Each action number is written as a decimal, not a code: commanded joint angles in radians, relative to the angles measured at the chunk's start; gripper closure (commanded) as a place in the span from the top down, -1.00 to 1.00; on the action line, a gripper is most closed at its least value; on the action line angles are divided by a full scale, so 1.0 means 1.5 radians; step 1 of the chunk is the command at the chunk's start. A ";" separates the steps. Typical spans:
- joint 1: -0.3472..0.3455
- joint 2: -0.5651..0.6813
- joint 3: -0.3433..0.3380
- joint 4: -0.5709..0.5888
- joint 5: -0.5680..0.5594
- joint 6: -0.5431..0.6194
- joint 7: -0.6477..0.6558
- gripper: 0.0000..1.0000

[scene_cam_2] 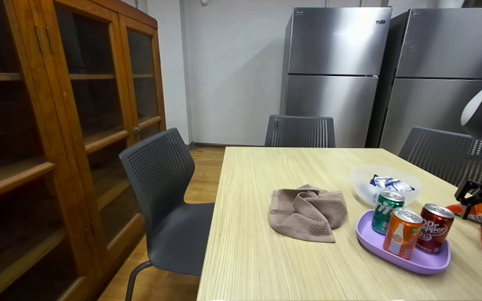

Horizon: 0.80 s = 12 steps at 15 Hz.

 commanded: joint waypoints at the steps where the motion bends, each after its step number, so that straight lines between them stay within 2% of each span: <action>1: -0.023 0.008 0.025 0.020 0.020 -0.011 -0.020 0.45; 10: -0.027 -0.006 0.026 0.009 0.021 -0.006 -0.022 -0.94; 12: -0.026 -0.013 0.027 0.002 0.020 -0.003 -0.024 -1.00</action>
